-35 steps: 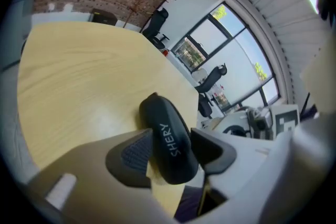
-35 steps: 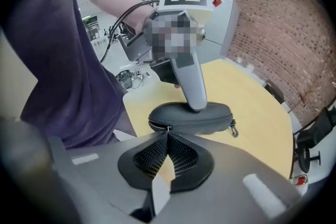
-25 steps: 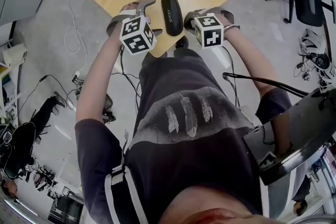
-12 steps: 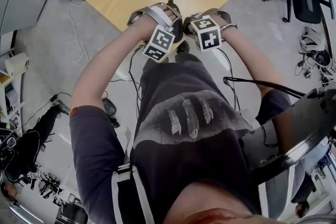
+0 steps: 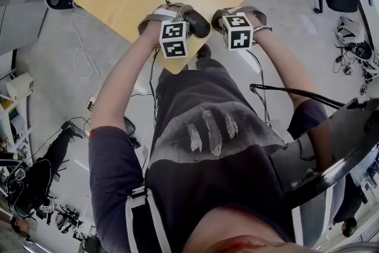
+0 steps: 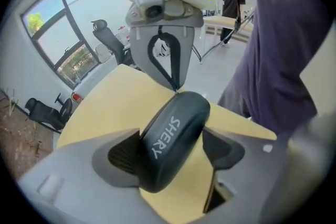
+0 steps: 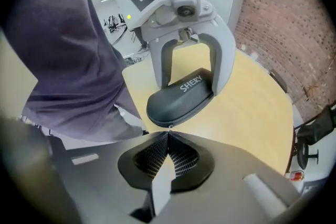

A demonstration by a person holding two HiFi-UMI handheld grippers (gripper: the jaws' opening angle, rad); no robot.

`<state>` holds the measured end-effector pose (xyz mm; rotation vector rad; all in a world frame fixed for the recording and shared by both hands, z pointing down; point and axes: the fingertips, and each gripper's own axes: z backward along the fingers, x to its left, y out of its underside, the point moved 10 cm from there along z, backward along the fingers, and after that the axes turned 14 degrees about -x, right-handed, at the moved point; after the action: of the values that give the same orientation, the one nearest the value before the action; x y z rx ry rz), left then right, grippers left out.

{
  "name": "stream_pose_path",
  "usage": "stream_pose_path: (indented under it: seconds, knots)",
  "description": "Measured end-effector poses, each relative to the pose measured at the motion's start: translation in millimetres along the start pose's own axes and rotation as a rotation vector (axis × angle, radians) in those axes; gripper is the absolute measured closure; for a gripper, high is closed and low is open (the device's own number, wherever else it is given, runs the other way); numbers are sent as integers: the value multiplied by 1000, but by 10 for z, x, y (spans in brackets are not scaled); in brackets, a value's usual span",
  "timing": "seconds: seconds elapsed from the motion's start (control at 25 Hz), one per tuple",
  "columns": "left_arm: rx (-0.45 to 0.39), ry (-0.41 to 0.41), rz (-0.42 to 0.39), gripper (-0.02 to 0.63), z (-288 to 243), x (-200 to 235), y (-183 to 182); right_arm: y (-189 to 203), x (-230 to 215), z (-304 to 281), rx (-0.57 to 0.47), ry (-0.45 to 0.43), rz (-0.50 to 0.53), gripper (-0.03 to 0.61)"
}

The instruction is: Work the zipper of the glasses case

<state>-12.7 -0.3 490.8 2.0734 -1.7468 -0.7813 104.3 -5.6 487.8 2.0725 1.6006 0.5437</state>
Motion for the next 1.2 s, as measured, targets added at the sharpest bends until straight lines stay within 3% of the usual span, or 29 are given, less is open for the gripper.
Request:
stream_pose_path:
  seconds: [0.28,0.4,0.68,0.84,1.04,1.2]
  knots:
    - [0,-65,150,244,-38,151,-29,190,196,-11,-32,50,-86,581]
    - [10,-101,247,244,-40,177,-16,218,230,-14,-79,96,-177,581]
    - [80,-253,427,244,-20,224,0,300,163,0,-189,317,-533,581]
    - [87,-320,590,244,43,269,52,221,137,-59,-201,446,-631,581]
    - [73,-365,742,245,60,298,144,48,158,-285,-220,470,-682,578]
    - [69,-396,756,245,79,295,171,37,104,-341,-255,479,-751,577]
